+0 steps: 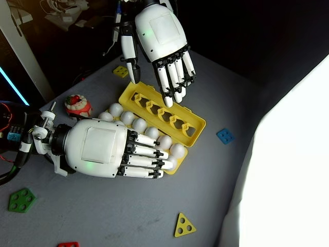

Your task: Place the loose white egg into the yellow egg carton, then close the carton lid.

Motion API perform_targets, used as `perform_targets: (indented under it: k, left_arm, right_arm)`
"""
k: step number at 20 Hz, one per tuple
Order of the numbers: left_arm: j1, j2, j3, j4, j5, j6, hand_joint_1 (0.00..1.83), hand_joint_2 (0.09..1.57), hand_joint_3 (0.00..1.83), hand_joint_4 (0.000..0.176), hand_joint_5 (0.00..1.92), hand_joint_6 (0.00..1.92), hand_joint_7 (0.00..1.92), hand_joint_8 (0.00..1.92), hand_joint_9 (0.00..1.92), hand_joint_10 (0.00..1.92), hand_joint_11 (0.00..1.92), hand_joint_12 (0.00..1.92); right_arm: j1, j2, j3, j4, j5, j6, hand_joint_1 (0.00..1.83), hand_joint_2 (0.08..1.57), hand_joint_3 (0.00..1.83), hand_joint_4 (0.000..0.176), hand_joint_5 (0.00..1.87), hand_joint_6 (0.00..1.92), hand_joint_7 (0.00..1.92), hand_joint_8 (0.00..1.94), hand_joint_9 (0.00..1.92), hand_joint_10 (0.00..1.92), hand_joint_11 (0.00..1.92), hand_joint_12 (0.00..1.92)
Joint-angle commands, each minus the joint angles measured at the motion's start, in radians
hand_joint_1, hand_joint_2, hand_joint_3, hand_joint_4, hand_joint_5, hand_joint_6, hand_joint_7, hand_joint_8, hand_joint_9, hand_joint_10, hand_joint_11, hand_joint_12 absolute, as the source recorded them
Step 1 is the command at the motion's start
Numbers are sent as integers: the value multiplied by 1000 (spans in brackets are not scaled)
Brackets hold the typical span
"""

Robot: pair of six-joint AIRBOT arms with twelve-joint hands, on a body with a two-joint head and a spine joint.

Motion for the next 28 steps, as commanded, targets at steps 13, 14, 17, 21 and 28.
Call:
perform_targets:
  k: [13,14,17,21,28]
  left_arm:
    - [5,-10,104,74,7,5,409,1268,2,47,263,3,286,2,330,4,0,1148]
    - [5,-11,114,75,6,6,404,1267,1,49,273,7,291,3,342,9,0,1151]
    - [4,-10,124,74,-9,8,400,1269,1,51,262,1,293,3,345,9,0,1168]
    - [4,-7,137,53,-28,8,378,1278,5,44,248,0,262,0,320,0,0,1153]
    - [4,-8,139,53,-30,12,362,1272,1,48,263,5,287,5,341,9,0,1173]
  right_arm:
    - [-26,-128,162,-107,150,374,1105,1159,0,0,895,1129,449,0,5,299,0,342]
    - [-27,-133,162,-106,149,376,1111,1150,0,0,914,1101,450,1,3,285,0,307]
    - [-28,-139,162,-81,146,377,1091,1158,2,0,896,1128,439,3,13,280,0,319]
    - [-32,-143,172,-67,144,377,1082,1170,1,0,876,1161,449,2,2,281,0,312]
    - [-48,-157,196,-41,121,390,1099,1157,0,0,900,1122,460,5,20,274,0,254]
